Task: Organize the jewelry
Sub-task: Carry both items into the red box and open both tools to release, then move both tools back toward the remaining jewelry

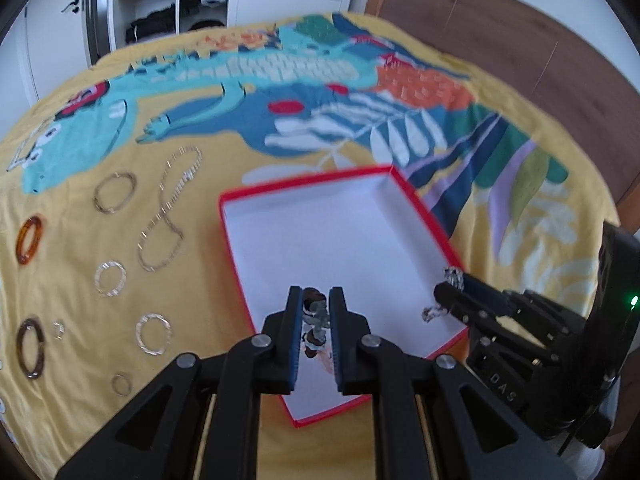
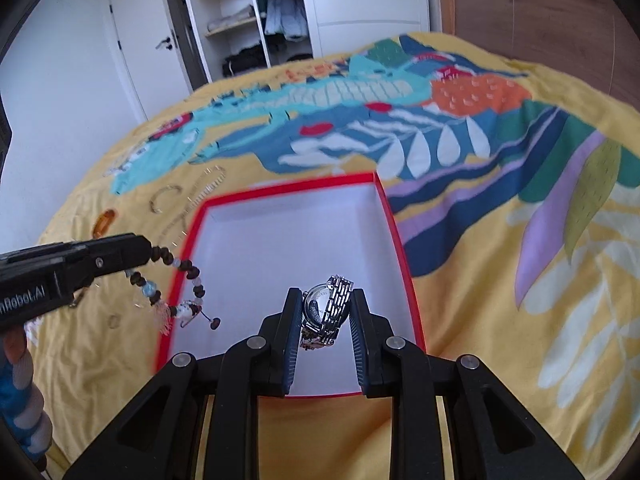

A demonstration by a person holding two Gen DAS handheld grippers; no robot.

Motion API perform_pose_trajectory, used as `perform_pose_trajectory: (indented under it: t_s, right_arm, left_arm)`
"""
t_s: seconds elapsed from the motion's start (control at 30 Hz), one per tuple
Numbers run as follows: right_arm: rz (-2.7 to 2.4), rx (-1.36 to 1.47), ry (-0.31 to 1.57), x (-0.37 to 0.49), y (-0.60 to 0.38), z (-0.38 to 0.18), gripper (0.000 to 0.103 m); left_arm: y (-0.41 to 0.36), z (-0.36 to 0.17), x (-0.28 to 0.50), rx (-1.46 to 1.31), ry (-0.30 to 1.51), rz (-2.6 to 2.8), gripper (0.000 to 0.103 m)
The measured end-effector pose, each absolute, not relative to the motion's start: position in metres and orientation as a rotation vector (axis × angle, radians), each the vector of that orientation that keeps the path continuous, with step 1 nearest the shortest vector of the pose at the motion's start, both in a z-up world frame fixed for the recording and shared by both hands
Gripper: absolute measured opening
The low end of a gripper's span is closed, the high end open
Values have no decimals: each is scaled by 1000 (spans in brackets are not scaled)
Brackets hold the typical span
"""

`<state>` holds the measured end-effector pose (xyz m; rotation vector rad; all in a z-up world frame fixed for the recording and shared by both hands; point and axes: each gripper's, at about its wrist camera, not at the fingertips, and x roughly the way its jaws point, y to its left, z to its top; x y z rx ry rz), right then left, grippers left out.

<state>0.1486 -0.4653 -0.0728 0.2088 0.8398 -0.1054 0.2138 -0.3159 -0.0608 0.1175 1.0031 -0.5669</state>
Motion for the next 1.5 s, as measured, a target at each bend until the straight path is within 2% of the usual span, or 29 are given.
perform_pose_trajectory:
  t_s: [0.33, 0.6, 0.67, 0.8, 1.0, 1.23, 1.5]
  right_arm:
    - [-97, 201, 949, 159, -474, -122, 24]
    - [-96, 128, 976, 160, -469, -124, 26]
    - [-105, 122, 973, 159, -469, -123, 29]
    - [-121, 125, 954, 154, -473, -117, 41]
    - [-144, 119, 918, 142, -474, -98, 46]
    - [-155, 133, 861, 120, -467, -64, 47]
    - [-93, 140, 796, 97, -424, -25, 47]
  left_arm:
    - [-326, -129, 211, 200, 1106, -564, 12]
    - [-327, -130, 200, 241, 1045, -540, 13]
    - [-327, -128, 197, 251, 1032, -539, 14]
    - [-324, -119, 191, 246, 1004, -545, 23]
    - [-315, -95, 179, 236, 961, -549, 26]
    - [-286, -61, 160, 201, 908, -532, 29]
    - [-211, -37, 145, 213, 905, -431, 29]
